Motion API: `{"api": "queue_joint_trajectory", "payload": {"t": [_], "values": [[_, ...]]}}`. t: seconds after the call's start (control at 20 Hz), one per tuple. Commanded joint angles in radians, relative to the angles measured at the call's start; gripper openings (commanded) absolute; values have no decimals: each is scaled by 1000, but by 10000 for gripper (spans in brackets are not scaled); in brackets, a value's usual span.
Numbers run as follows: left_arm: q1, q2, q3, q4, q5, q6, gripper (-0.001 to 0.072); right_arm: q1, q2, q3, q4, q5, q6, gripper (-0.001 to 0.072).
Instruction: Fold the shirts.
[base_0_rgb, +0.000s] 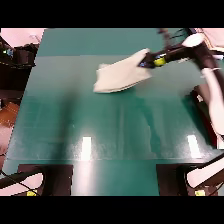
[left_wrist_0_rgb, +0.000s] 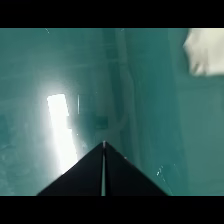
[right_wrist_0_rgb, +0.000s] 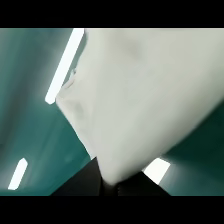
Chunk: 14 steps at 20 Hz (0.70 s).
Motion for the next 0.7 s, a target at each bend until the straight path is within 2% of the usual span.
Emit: {"api": "queue_joint_trajectory", "payload": {"t": [0.0, 0.3, 0.65], "values": [[1, -1, 0, -9, -8, -1, 24, -213, 100, 1, -141, 121, 33, 16], [0, -1, 0, -124, -4, -1, 24, -529, 166, 2, -136, 114, 32, 16], [1, -1, 0, -125, -2, -3, 24, -674, 253, 2, -76, -6, -8, 16]]}}
